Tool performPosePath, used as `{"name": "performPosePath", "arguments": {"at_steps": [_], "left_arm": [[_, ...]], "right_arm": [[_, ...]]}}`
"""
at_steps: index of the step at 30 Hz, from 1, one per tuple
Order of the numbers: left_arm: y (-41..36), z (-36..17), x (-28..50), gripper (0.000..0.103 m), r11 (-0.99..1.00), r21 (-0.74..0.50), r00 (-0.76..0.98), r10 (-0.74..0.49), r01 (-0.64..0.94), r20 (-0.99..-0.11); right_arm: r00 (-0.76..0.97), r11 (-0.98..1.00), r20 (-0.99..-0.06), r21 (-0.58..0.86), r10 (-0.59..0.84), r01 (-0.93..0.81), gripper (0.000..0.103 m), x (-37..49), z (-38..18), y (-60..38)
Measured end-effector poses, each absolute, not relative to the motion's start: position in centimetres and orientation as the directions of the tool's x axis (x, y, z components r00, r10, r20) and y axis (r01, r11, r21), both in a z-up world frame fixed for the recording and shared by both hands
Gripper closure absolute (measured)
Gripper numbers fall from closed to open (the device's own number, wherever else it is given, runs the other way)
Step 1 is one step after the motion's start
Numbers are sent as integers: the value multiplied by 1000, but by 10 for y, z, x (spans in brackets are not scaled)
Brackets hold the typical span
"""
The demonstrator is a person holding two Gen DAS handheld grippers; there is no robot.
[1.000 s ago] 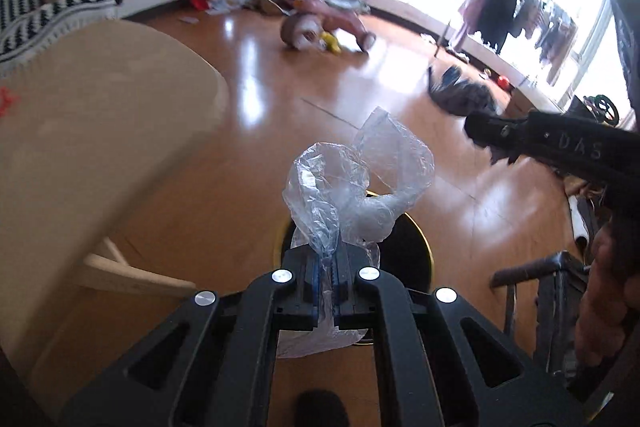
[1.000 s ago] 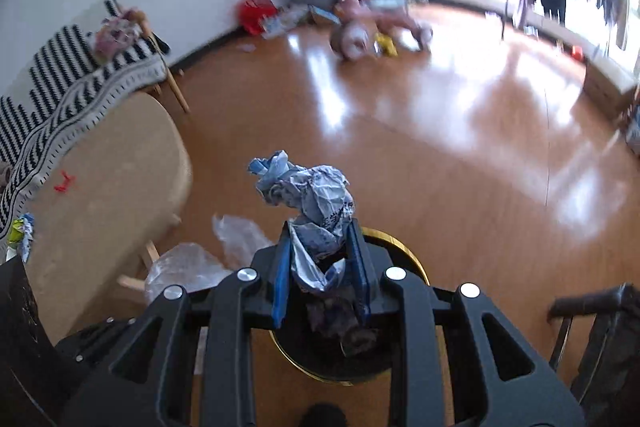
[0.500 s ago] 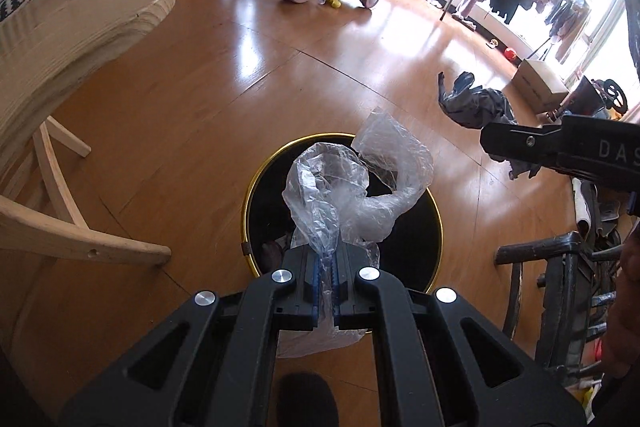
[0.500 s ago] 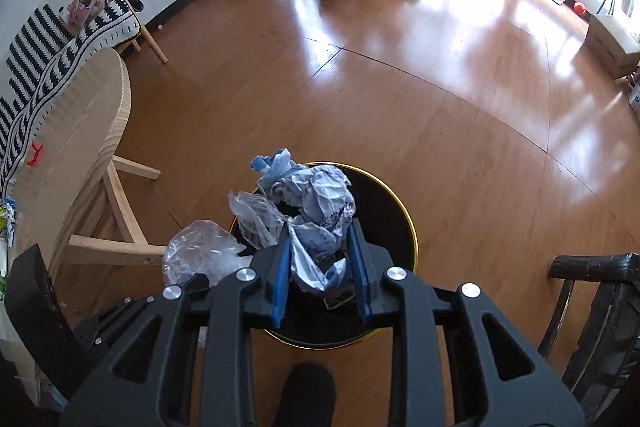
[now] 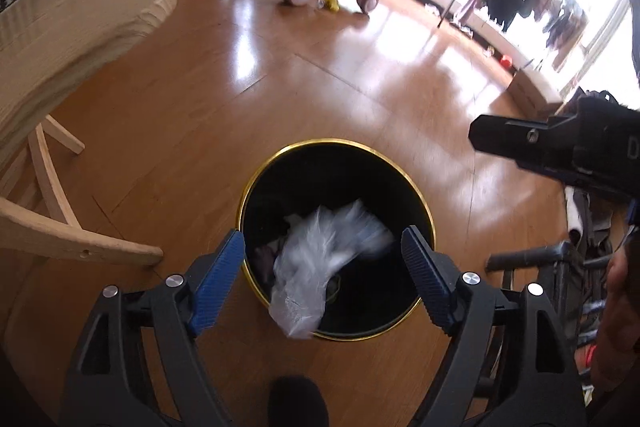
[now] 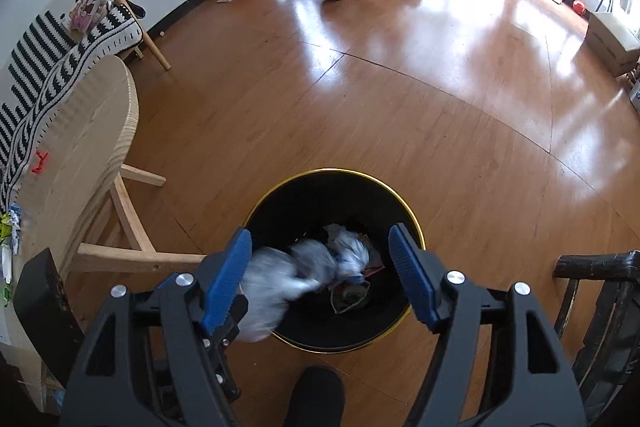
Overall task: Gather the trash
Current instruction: 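Move both tools back to the trash on the table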
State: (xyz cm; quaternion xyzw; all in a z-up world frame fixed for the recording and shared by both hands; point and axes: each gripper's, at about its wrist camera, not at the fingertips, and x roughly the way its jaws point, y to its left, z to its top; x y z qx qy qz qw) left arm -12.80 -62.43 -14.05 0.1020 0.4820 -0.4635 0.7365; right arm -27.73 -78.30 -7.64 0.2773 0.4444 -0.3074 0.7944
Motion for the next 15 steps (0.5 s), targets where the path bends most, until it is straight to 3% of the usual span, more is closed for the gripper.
{"name": "performPosePath", "arguments": {"at_steps": [13, 15], "left_arm": [[-568, -93, -91, 22, 572, -236, 196, -591, 785, -782], [-542, -75, -81, 20, 579, -198, 238, -589, 791, -772]], "right_arm": [[478, 727, -834, 145, -275, 672, 33, -231, -45, -737], [501, 748, -823, 149, -269, 647, 28, -215, -34, -721]]}}
